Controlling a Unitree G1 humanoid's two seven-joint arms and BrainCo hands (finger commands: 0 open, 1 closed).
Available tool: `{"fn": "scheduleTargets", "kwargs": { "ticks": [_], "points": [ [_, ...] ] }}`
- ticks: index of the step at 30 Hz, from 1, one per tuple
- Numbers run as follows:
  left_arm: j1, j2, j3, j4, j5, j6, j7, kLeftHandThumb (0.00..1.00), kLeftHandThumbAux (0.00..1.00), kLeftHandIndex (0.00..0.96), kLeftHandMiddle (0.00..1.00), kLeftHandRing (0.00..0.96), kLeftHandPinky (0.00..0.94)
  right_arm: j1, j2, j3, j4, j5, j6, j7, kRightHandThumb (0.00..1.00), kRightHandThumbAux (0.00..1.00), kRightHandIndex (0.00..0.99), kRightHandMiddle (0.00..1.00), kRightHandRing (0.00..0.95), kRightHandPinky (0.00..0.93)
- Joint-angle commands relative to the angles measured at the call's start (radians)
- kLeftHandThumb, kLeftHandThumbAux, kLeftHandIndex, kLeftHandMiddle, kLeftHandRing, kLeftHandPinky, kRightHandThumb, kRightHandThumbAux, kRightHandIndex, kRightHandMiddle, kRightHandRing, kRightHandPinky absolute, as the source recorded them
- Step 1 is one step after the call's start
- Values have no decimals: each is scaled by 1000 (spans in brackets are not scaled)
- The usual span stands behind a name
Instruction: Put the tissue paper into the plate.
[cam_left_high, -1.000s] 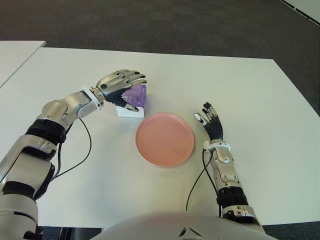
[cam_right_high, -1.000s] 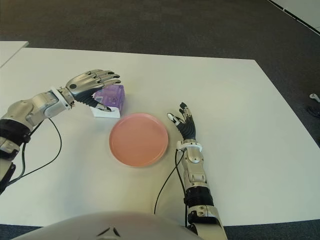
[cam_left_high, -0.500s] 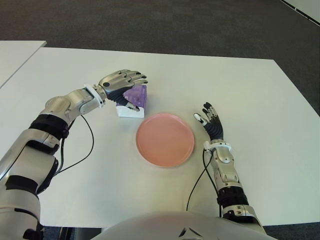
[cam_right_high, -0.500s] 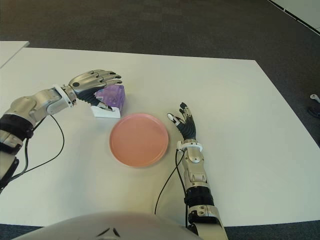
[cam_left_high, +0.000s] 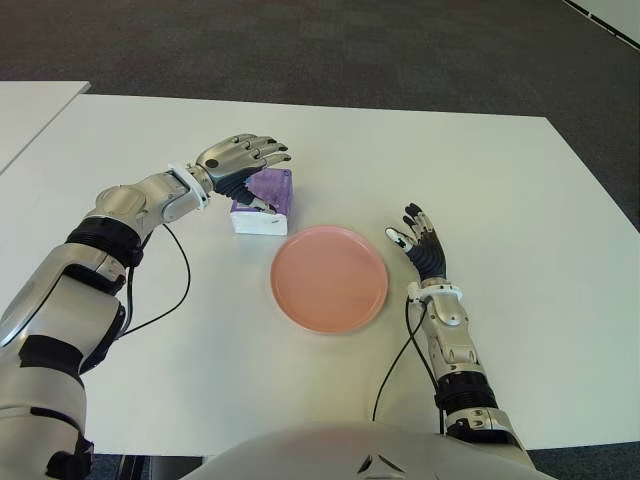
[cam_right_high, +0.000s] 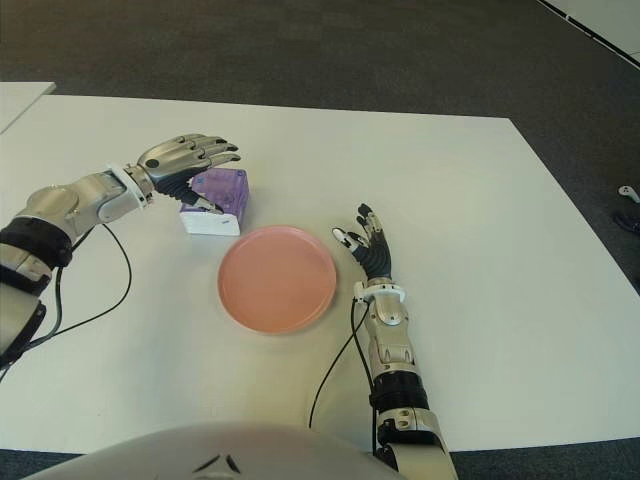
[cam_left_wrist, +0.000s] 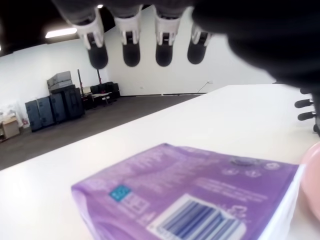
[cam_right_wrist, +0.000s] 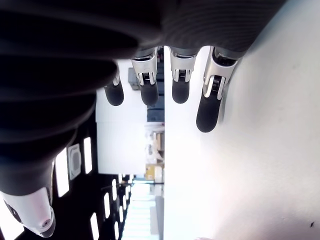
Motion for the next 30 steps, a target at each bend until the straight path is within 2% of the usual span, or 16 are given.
{"fn": "scheduleTargets", "kwargs": {
  "ticks": [1, 11, 19, 27, 30],
  "points": [
    [-6, -8, -23, 26, 6, -1, 9, 115, 301, 0, 0, 0, 0, 56, 5, 4, 71, -4, 72, 2, 5, 654, 0, 0, 0, 0],
    [-28, -1, -63, 67, 46, 31, 72, 106, 300, 0, 0, 0, 0, 55, 3, 7, 65, 6, 83, 19, 18, 663, 0, 0, 0, 0],
    [-49, -10, -96, 114, 63, 54, 126, 112, 301, 0, 0, 0, 0, 53, -7, 10, 83, 18, 38, 62, 4, 687, 0, 0, 0, 0],
    [-58, -20, -120, 161, 53, 46, 131, 110, 291, 0, 0, 0, 0, 51, -14, 9, 103, 26, 3, 99, 0, 690, 0, 0, 0, 0],
    [-57, -24, -123, 178, 32, 25, 99, 107, 286, 0, 0, 0, 0, 52, -16, 8, 101, 27, 1, 104, 0, 687, 0, 0, 0, 0]
  ]
}}
